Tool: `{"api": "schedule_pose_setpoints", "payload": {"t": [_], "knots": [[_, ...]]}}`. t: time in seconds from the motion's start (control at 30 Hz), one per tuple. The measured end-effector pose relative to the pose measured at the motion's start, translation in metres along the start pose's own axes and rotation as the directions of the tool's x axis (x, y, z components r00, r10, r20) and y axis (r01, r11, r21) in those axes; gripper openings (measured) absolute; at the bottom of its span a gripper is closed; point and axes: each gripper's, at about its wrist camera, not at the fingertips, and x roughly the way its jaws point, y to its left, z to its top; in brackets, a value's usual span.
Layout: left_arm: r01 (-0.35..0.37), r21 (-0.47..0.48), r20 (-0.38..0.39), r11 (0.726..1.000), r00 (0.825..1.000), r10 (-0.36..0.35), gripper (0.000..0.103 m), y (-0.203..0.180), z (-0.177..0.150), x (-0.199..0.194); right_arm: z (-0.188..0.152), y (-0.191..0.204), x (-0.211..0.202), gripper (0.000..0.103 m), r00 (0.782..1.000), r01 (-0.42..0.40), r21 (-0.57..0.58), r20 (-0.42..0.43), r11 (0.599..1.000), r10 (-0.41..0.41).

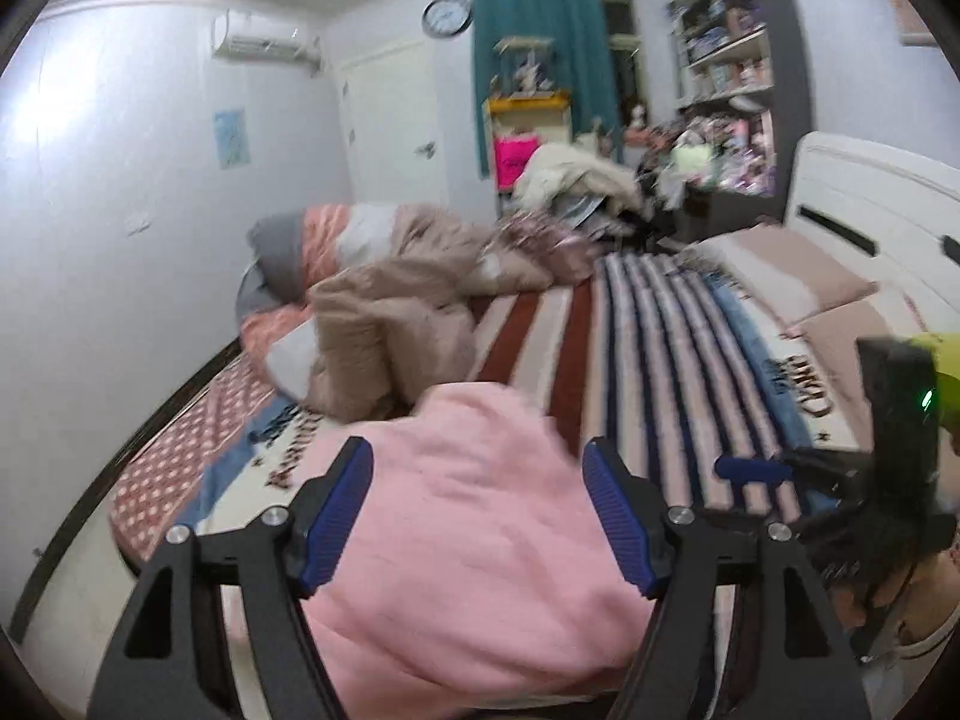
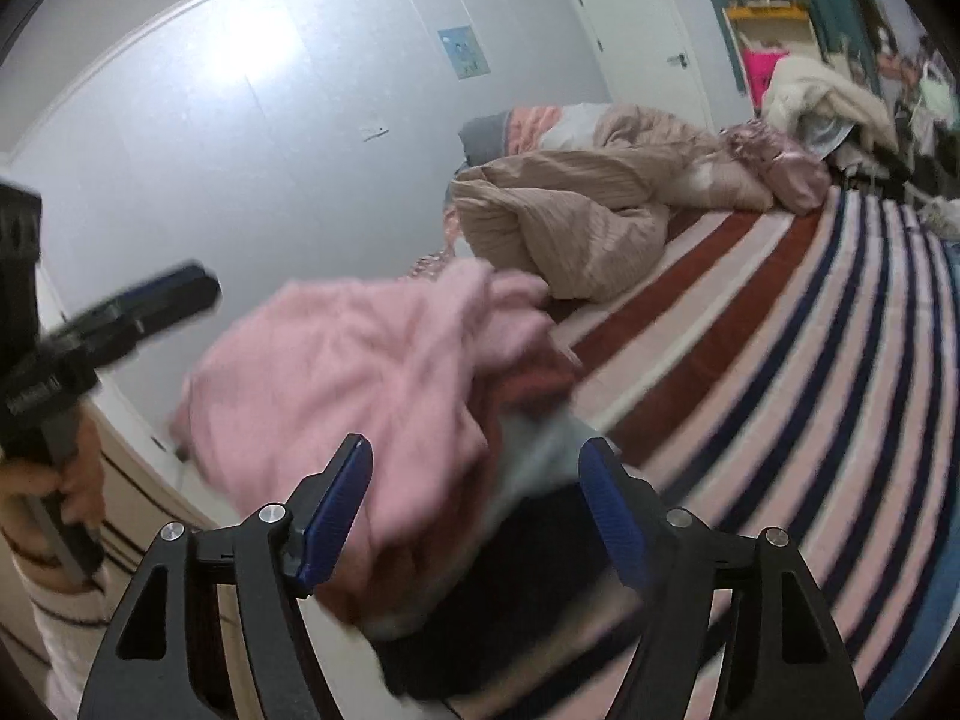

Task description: Fold small clothes

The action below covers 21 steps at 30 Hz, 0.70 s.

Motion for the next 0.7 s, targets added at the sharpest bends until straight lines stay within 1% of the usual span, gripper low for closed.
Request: {"api": "schedule_pose_setpoints", "payload": {"t": [0.07,0.17,0.2,0.27,0.3,0.4,0.47,0.5,0.53,0.57,0.6,0.63,0.67,0.7], "knots": [[0.026,0.0,0.049,1.0,0.998,-0.026,0.075,-0.022,-0.012,-0.011,-0.024,-0.006,-0.02,0.068,1.0,0.019,-0.01,0.023,1.0,-0.019],[0.055,-0.005,0.116,0.998,0.992,-0.054,0.075,-0.062,-0.035,-0.023,-0.064,-0.018,-0.062,0.068,0.995,0.072,-0.018,0.074,0.997,-0.07],[0.054,-0.005,0.133,0.999,0.99,-0.053,0.075,-0.072,-0.041,-0.025,-0.081,-0.022,-0.08,0.068,0.99,0.11,-0.025,0.096,0.994,-0.107],[0.051,-0.011,0.173,0.999,0.984,-0.048,0.08,-0.099,-0.059,-0.031,-0.102,-0.027,-0.105,0.068,0.978,0.169,-0.031,0.128,0.985,-0.164],[0.052,-0.015,0.188,0.999,0.981,-0.048,0.085,-0.108,-0.065,-0.031,-0.116,-0.03,-0.122,0.068,0.968,0.21,-0.03,0.147,0.977,-0.204],[0.082,-0.045,0.23,0.996,0.971,-0.069,0.087,-0.141,-0.089,-0.034,-0.143,-0.031,-0.157,0.069,0.939,0.298,-0.035,0.192,0.954,-0.286],[0.1,-0.06,0.249,0.993,0.965,-0.082,0.091,-0.159,-0.1,-0.034,-0.162,-0.03,-0.18,0.072,0.907,0.369,-0.036,0.23,0.929,-0.352],[0.101,-0.063,0.26,0.993,0.962,-0.081,0.1,-0.167,-0.105,-0.036,-0.167,-0.029,-0.187,0.075,0.897,0.39,-0.034,0.24,0.92,-0.371],[0.104,-0.057,0.276,0.993,0.958,-0.085,0.102,-0.177,-0.11,-0.037,-0.176,-0.028,-0.198,0.077,0.879,0.424,-0.028,0.256,0.905,-0.403],[0.109,-0.048,0.285,0.993,0.954,-0.091,0.102,-0.185,-0.114,-0.038,-0.181,-0.027,-0.203,0.077,0.868,0.441,-0.024,0.265,0.897,-0.42],[0.113,-0.04,0.292,0.993,0.952,-0.097,0.102,-0.193,-0.118,-0.039,-0.186,-0.026,-0.21,0.08,0.856,0.459,-0.021,0.277,0.888,-0.436],[0.115,-0.036,0.297,0.993,0.95,-0.099,0.102,-0.2,-0.121,-0.041,-0.192,-0.025,-0.215,0.086,0.844,0.476,-0.017,0.288,0.879,-0.451],[0.114,-0.034,0.303,0.993,0.948,-0.099,0.102,-0.206,-0.123,-0.042,-0.198,-0.025,-0.222,0.089,0.833,0.491,-0.013,0.299,0.871,-0.465],[0.116,-0.036,0.313,0.993,0.945,-0.099,0.102,-0.212,-0.125,-0.044,-0.203,-0.024,-0.228,0.095,0.819,0.509,-0.009,0.312,0.861,-0.481]]}}
